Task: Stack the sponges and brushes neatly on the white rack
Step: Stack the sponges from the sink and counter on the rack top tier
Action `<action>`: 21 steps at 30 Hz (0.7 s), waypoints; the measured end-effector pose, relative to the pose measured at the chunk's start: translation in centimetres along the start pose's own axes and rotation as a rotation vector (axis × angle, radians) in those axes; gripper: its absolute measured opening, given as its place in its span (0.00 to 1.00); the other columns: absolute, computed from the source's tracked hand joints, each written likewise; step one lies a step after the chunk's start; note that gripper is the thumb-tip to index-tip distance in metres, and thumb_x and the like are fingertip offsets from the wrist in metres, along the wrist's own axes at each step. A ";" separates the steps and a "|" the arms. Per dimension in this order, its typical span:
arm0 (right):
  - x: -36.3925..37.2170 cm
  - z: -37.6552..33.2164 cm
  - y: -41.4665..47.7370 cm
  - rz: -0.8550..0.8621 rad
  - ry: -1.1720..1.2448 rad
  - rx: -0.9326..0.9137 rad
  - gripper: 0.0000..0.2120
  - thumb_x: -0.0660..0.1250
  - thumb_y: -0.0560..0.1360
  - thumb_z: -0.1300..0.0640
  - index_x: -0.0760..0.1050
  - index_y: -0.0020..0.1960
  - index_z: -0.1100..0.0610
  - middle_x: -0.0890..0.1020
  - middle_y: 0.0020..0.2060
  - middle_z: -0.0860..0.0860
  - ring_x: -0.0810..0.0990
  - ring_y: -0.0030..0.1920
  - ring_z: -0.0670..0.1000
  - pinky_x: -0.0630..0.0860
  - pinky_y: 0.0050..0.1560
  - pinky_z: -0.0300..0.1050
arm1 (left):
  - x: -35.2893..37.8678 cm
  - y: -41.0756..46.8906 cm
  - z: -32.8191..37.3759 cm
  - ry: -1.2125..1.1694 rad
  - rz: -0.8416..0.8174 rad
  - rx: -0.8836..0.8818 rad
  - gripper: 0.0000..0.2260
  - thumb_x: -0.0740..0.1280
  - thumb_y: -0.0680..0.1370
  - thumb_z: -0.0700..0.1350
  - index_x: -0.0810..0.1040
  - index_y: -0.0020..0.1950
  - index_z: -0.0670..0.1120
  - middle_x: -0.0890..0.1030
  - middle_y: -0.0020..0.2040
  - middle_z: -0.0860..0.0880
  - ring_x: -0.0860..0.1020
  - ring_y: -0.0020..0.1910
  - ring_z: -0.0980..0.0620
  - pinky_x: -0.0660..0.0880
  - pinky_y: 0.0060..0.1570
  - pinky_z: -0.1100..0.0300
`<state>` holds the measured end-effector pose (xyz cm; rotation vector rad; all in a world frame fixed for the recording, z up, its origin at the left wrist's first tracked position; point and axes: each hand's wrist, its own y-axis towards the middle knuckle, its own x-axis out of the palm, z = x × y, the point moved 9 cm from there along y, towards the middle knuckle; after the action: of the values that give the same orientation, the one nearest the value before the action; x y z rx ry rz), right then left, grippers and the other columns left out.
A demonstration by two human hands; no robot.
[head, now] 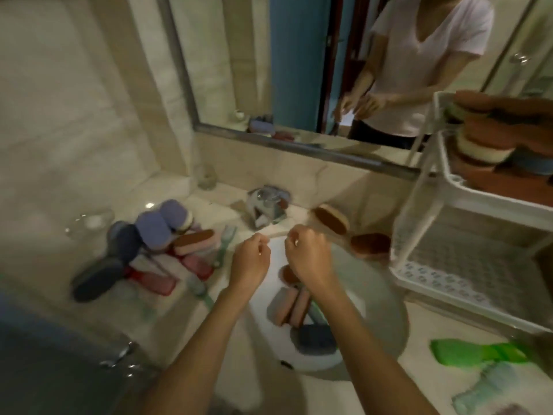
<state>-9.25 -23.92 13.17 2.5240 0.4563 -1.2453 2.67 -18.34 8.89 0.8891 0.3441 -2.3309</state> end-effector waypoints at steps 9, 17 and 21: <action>20.0 -9.1 0.6 -0.435 0.042 0.012 0.13 0.57 0.78 0.59 0.78 0.51 0.65 0.81 0.51 0.61 0.79 0.52 0.61 0.76 0.52 0.50 | -10.5 5.6 -18.2 0.128 0.013 -0.198 0.10 0.58 0.79 0.38 0.77 0.50 0.36 0.80 0.47 0.38 0.77 0.50 0.40 0.63 0.41 0.59; 28.1 -17.8 4.9 -0.440 0.018 -0.145 0.14 0.62 0.73 0.58 0.73 0.58 0.61 0.76 0.58 0.59 0.74 0.59 0.61 0.74 0.53 0.52 | -19.2 10.0 -26.9 0.322 0.125 -0.305 0.14 0.62 0.76 0.40 0.74 0.60 0.40 0.75 0.60 0.38 0.73 0.59 0.38 0.72 0.57 0.47; 31.0 -20.6 6.4 -0.442 -0.086 -0.124 0.23 0.63 0.75 0.54 0.62 0.66 0.61 0.69 0.62 0.59 0.68 0.63 0.61 0.70 0.58 0.55 | -20.4 10.3 -29.6 0.598 -0.005 -0.270 0.24 0.67 0.74 0.48 0.67 0.67 0.43 0.71 0.65 0.42 0.69 0.65 0.41 0.67 0.61 0.50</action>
<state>25.83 -16.99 1.10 2.3266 1.0789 -1.4120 36.22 -4.27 0.47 1.4268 0.8804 -1.9137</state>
